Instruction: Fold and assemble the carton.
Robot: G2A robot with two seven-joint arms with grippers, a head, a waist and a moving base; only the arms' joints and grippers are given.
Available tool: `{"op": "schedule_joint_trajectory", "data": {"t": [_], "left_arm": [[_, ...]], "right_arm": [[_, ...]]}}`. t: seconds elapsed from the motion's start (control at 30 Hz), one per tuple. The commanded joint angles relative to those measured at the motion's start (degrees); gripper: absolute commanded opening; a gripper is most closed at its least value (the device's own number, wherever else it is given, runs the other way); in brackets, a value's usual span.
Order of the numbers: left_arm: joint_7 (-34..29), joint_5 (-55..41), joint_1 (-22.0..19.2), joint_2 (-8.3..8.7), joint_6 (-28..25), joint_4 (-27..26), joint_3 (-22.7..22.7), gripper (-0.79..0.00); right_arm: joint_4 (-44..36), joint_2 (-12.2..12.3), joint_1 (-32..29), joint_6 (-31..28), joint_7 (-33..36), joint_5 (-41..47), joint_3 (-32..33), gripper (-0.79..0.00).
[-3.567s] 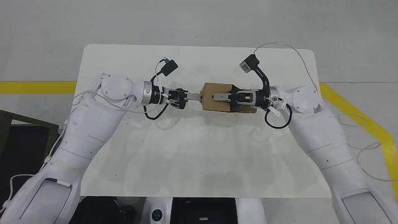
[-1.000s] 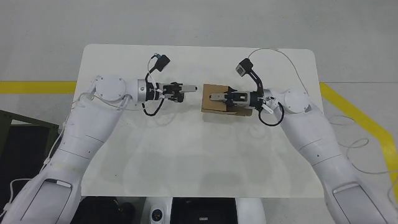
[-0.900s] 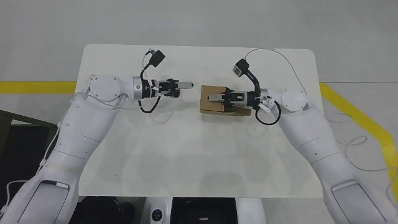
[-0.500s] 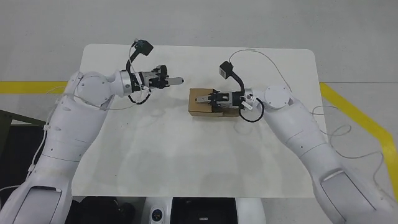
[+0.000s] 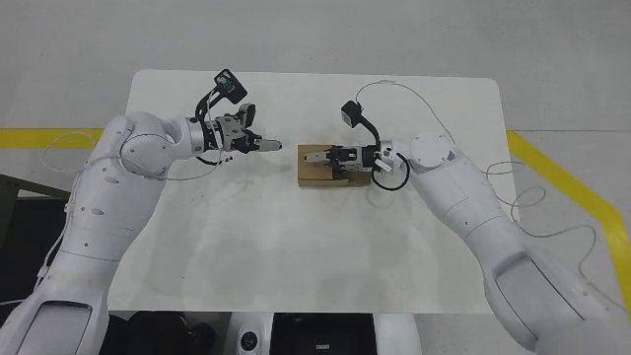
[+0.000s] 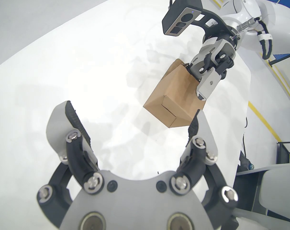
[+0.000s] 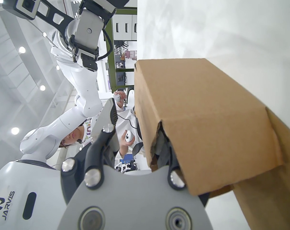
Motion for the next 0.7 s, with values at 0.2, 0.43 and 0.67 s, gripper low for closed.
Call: {"op": "schedule_joint_trajectory", "data": {"t": [0.2, 0.43, 0.67], "left_arm": [[0.24, 0.64, 0.21, 0.02, 0.23, -0.39, 0.09, 0.0], [6.44, 13.3, 2.08, 0.59, -3.82, -2.49, 0.39, 0.0], [20.06, 24.3, 4.06, 1.09, -12.63, -0.7, -0.33, 0.0]], "right_arm": [[-0.72, 0.88, 0.01, 0.61, 2.3, -1.63, 1.89, -0.366], [-3.81, 2.47, -1.26, 1.81, 3.44, -3.45, 4.53, -0.385], [-9.19, 4.96, -3.22, 5.19, 4.66, -7.5, 8.24, -0.385]]}}
